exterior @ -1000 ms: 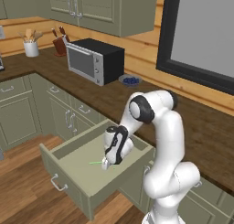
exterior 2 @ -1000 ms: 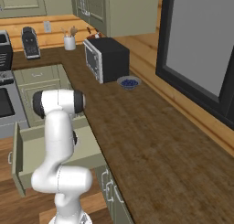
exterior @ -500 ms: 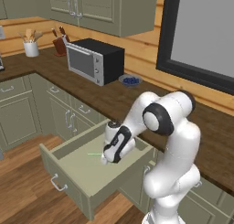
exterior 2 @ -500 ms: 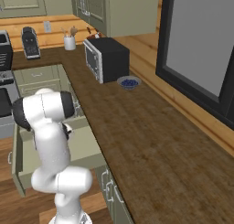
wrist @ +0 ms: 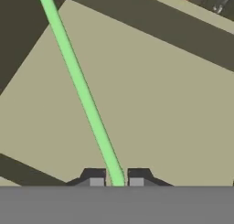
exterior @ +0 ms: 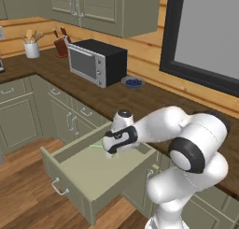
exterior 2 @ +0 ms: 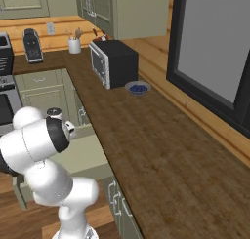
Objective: Take a straw from the drawer in front and place it inside the glass cup on the dining counter.
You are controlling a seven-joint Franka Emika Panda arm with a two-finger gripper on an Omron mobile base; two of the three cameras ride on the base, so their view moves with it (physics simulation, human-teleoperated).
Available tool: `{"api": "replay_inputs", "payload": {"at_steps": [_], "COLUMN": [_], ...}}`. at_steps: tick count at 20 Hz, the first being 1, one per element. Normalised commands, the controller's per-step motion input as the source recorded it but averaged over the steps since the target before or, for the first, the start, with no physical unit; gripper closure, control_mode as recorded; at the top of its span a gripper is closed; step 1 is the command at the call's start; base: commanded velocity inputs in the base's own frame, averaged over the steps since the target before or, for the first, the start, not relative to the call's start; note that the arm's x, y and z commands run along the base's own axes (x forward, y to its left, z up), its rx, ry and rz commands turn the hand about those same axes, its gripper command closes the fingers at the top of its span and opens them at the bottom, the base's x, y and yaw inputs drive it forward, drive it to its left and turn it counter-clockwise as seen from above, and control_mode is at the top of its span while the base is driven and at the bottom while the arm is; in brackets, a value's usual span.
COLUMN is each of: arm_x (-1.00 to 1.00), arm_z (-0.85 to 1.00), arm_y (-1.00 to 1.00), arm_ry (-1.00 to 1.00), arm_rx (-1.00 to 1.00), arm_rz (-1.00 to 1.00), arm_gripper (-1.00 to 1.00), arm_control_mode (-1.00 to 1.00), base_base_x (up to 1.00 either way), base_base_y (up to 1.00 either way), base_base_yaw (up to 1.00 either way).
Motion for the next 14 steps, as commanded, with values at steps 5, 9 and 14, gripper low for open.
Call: {"api": "replay_inputs", "payload": {"at_steps": [5, 9, 14], "arm_x": [0.0, -0.06, -0.33], "arm_z": [1.0, 1.0, 1.0], "arm_y": [0.0, -0.01, -0.27], "arm_ry": [0.13, 0.07, 0.01], "arm_rx": [-0.05, -0.2, -0.27], "arm_rz": [0.04, 0.04, 0.03], "arm_gripper": [1.0, 1.0, 1.0], "arm_control_mode": [-1.0, -1.0, -1.0], "base_base_x": [0.0, 0.0, 0.0], "base_base_y": [0.0, 0.0, 0.0], "base_base_yaw": [0.0, 0.0, 0.0]}}
